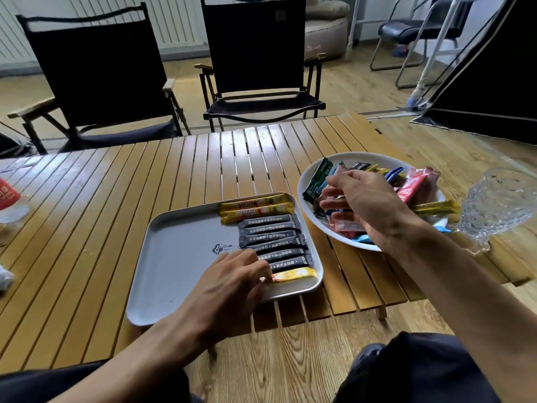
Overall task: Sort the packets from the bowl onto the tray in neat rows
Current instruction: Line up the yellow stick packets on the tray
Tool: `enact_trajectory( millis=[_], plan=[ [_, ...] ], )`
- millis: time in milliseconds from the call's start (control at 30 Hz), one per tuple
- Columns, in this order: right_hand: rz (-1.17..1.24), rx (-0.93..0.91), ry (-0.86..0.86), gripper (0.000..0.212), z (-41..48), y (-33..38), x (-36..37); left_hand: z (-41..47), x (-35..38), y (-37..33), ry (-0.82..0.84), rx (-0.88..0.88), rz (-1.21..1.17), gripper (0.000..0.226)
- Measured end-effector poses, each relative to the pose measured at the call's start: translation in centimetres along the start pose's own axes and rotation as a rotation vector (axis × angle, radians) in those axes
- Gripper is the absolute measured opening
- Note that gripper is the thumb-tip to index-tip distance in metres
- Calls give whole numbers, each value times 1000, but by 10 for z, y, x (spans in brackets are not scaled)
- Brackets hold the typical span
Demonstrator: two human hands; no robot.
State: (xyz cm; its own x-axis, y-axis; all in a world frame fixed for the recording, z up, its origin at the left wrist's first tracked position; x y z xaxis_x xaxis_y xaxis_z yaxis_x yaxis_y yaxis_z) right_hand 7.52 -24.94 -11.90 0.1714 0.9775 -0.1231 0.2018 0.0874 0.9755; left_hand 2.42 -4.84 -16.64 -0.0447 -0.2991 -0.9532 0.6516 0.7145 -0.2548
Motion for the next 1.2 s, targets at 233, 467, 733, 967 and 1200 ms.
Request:
enact_trajectory(
  millis=[233, 467, 733, 967, 1200],
  plan=[
    [29, -22, -59, 24, 5, 6, -16, 2, -5, -3, 9, -10, -10, 16],
    [-234, -129, -503, 16, 17, 24, -106, 82, -37, -27, -129, -20, -116, 7],
    [-513, -68, -492, 21, 38, 12, -123, 205, 5, -69, -76, 4, 13, 42],
    [-570, -59, -475, 23, 48, 5, -129, 216, 9, -71, -229, -18, -38, 25],
    [-906, -251, -226, 57, 41, 17, -89, 187, -57, -65, -403, 52, -90, 17]
  ],
)
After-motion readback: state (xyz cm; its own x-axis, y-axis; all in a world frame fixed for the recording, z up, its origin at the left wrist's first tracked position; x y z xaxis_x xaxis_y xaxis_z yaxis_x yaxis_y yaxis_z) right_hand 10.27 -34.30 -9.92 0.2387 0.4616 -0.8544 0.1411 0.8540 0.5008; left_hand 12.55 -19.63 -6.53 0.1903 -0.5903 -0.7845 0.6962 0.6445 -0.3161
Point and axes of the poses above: each hand's wrist, its own z-axis towards the middle knuckle, its own x-axis out of the palm, y = z × x, the point moved 9 cm from there along z, towards the middle knuckle
